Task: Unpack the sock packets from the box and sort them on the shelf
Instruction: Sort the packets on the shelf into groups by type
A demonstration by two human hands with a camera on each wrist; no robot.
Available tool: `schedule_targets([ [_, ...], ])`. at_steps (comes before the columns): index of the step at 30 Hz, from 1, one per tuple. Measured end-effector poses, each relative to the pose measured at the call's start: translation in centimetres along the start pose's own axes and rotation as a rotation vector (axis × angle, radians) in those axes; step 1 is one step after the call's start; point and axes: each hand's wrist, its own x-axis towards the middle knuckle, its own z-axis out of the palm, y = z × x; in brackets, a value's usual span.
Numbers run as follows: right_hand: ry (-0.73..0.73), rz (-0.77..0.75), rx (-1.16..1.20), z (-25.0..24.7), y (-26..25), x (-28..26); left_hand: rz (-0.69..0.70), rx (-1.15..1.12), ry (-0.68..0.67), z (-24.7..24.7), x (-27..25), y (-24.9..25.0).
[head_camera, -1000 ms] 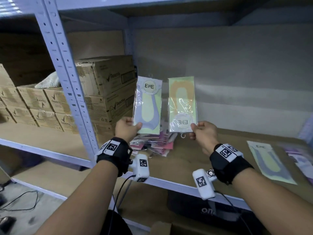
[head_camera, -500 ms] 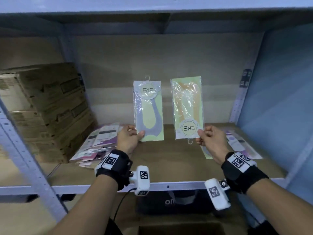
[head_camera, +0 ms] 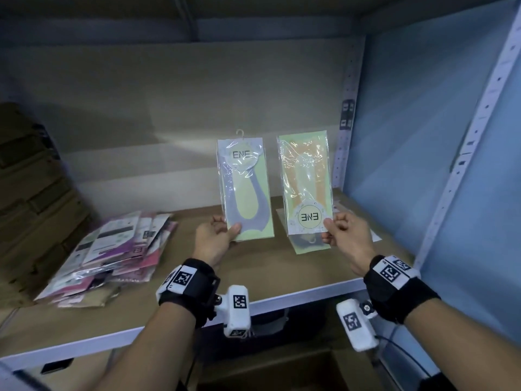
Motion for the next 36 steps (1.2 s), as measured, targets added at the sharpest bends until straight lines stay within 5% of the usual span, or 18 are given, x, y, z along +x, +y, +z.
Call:
schedule_targets([
  [14, 0.073, 0.044, -0.022, -3.6, 1.5, 1.8, -0.104, 0.084, -0.060, 6.0, 2.5, -3.1],
  [25, 0.136, 0.052, -0.030, -8.1, 2.4, 2.8, -0.539, 0.003, -0.111, 13.0, 2.8, -5.9],
  [31, 0.157, 0.026, -0.012, -9.3, 2.1, 2.8, -0.559, 0.042, -0.149, 15.0, 2.5, -5.8],
  [33, 0.152, 0.023, 0.007, -9.5, 2.0, 2.6, -0.535, 0.161, -0.153, 15.5, 2.5, -5.5],
  [36, 0.144, 0.011, 0.032, -9.6, 1.7, 2.3, -0.384, 0.627, -0.240, 15.6, 2.8, -5.2],
])
